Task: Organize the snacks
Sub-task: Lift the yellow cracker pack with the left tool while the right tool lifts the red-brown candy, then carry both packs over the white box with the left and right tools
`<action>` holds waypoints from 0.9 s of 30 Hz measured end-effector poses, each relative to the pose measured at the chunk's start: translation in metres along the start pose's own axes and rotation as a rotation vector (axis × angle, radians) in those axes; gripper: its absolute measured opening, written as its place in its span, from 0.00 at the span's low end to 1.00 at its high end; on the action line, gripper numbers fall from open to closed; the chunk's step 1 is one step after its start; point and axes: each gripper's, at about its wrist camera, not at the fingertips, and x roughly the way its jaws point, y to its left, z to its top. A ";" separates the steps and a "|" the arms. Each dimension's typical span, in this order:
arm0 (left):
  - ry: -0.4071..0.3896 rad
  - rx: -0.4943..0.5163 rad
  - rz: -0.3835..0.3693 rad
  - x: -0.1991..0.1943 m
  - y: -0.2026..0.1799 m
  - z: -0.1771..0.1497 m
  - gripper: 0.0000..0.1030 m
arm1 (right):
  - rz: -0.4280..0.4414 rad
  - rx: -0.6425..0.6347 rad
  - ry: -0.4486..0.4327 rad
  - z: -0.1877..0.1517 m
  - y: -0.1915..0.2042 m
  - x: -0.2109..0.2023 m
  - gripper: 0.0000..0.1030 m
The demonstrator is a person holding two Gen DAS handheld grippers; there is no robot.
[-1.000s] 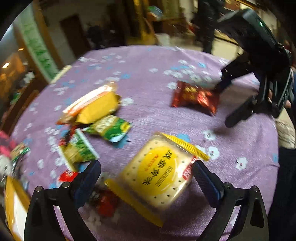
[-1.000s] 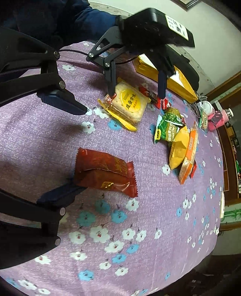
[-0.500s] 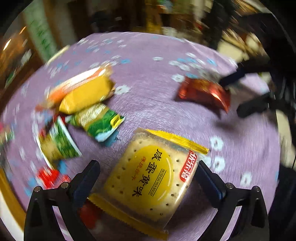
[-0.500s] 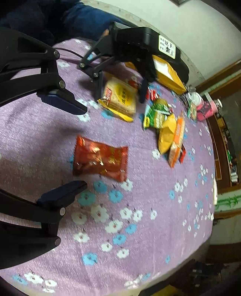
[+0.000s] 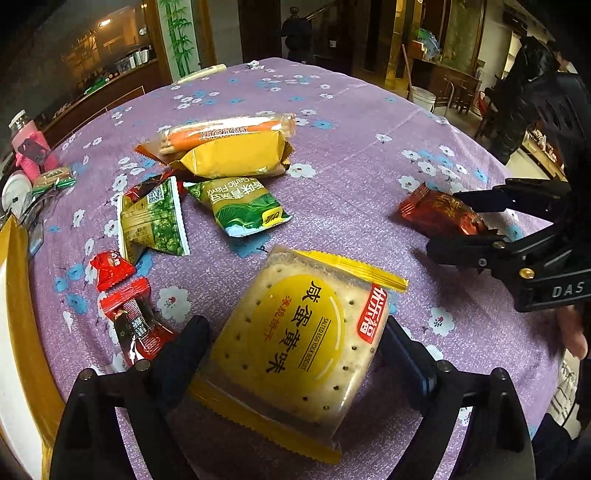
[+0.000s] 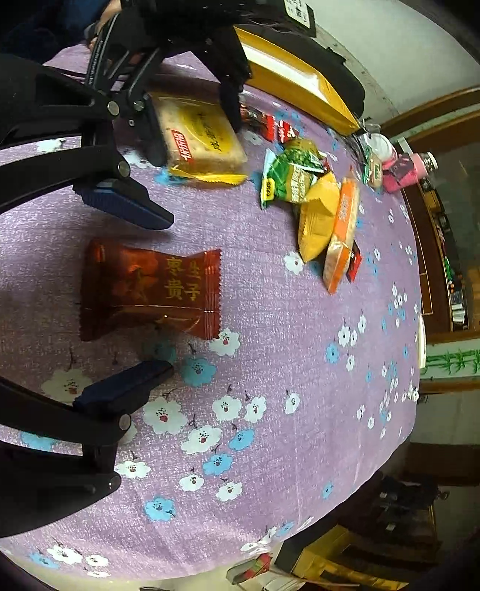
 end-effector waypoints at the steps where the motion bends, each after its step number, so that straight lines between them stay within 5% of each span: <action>1: -0.005 0.007 -0.006 -0.001 -0.001 0.000 0.86 | -0.007 -0.002 -0.003 0.000 0.001 0.001 0.71; 2: -0.008 0.014 -0.009 0.002 -0.003 0.005 0.82 | -0.023 -0.005 -0.003 0.000 0.003 0.001 0.70; 5: -0.019 0.035 0.002 -0.001 -0.008 0.003 0.78 | -0.133 -0.071 0.009 -0.001 0.012 -0.001 0.35; 6: -0.021 0.036 0.001 -0.002 -0.008 0.002 0.78 | -0.116 -0.085 0.021 -0.003 0.015 -0.001 0.32; 11: -0.016 0.037 -0.009 -0.001 -0.007 0.001 0.78 | -0.132 -0.090 0.027 -0.005 0.018 -0.002 0.31; 15: 0.010 -0.009 0.005 0.006 0.001 0.004 0.94 | -0.124 -0.069 0.022 -0.006 0.018 -0.003 0.31; 19: -0.021 0.017 -0.006 0.000 -0.004 0.002 0.74 | -0.093 -0.037 0.011 -0.003 0.018 -0.006 0.31; 27: -0.079 -0.088 -0.067 -0.015 0.018 0.001 0.73 | -0.051 -0.032 -0.054 0.009 0.032 -0.026 0.31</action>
